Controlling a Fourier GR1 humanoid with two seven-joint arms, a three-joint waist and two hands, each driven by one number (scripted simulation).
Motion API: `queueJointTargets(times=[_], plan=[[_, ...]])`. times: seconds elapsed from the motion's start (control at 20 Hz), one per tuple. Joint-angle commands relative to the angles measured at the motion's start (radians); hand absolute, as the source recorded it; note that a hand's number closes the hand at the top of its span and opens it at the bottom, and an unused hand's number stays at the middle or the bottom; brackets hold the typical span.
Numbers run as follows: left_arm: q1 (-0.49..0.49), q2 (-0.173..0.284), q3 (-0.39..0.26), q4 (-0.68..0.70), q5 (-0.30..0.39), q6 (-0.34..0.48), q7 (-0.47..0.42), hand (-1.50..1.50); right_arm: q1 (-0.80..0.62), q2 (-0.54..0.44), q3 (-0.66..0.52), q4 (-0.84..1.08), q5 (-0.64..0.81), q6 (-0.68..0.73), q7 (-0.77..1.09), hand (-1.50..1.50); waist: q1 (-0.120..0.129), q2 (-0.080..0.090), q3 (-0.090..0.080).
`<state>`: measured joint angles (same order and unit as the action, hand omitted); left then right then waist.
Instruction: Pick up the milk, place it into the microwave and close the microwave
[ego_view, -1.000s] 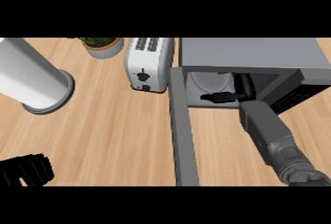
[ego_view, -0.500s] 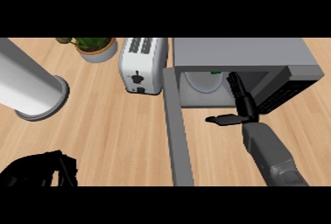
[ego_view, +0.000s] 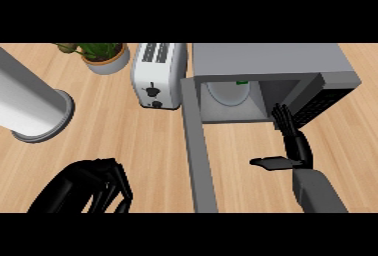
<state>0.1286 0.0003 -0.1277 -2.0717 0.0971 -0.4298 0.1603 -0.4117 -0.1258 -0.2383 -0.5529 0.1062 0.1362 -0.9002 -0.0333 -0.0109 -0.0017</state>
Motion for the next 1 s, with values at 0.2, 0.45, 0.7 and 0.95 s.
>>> queueJointTargets(times=[0.2, 0.45, 0.7, 0.95], plan=[[-0.178, 0.000, -0.165, 0.212, -0.130, 0.083, -0.038, 1.50, 0.296, -0.028, 0.046, -0.368, -0.048, 0.084, 0.083, -1.50, -0.005, 0.003, -0.001], [-0.238, 0.000, -0.328, 0.475, -0.280, 0.184, -0.185, 1.50, 0.415, -0.057, 0.056, -0.530, -0.061, 0.111, 0.095, -1.50, -0.011, 0.007, -0.001], [-0.292, 0.000, -0.420, 0.724, -0.302, 0.337, -0.338, 1.50, 0.539, -0.117, 0.063, -0.715, -0.070, 0.164, 0.094, -1.50, -0.009, 0.011, -0.001], [-0.470, 0.000, -0.501, 0.946, -0.207, 0.559, -0.465, 1.50, 0.592, -0.143, 0.062, -0.886, -0.183, 0.283, 0.191, -1.50, -0.015, 0.014, -0.001]])
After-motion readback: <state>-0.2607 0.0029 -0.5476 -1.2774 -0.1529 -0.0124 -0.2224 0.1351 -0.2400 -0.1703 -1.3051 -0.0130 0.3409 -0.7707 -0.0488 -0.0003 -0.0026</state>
